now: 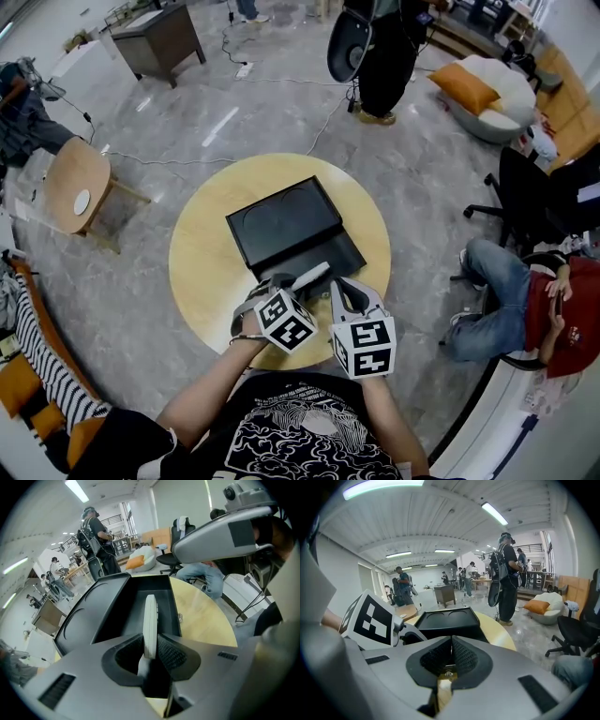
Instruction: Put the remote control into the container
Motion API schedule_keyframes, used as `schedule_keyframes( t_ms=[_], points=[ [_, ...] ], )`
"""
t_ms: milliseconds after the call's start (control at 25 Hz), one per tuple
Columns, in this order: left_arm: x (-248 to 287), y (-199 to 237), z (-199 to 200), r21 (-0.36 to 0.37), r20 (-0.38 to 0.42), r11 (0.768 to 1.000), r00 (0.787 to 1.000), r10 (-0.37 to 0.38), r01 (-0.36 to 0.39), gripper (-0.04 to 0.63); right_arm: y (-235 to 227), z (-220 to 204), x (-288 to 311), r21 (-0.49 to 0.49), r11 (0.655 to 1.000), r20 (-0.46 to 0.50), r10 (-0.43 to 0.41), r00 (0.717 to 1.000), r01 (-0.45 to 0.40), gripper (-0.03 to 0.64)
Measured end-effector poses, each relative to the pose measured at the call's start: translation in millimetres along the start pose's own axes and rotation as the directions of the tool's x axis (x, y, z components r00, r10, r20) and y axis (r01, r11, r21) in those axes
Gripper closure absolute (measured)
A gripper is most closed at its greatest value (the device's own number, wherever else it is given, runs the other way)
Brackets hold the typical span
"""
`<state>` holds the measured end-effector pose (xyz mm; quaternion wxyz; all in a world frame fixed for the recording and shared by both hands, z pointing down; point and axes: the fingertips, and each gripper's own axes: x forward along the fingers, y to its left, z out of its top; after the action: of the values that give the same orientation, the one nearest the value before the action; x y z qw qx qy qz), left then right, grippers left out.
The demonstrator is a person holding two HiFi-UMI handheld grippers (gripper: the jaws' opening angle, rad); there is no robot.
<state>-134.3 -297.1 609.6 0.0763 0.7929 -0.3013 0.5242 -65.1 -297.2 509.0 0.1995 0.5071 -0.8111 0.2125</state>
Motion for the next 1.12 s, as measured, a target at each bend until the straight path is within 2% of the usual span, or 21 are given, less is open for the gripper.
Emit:
schedule_keyframes(
  t_ms=[320, 800, 1120],
  points=[
    [1, 0, 3, 0.023, 0.011, 1.000, 1.000, 0.008, -0.009, 0.494, -1, -2, -4, 0.005, 1.000, 0.002, -0.009, 1.000, 0.009, 0.594],
    [-1, -3, 3, 0.020, 0.017, 1.000, 1.000, -0.007, 0.007, 0.491, -2, -5, -6, 0.007, 1.000, 0.007, -0.006, 1.000, 0.006, 0.594],
    [-13, -5, 7, 0.009, 0.034, 1.000, 0.999, 0.013, -0.013, 0.489, -2, -3, -10, 0.003, 1.000, 0.013, 0.009, 1.000, -0.009, 0.594]
  ],
)
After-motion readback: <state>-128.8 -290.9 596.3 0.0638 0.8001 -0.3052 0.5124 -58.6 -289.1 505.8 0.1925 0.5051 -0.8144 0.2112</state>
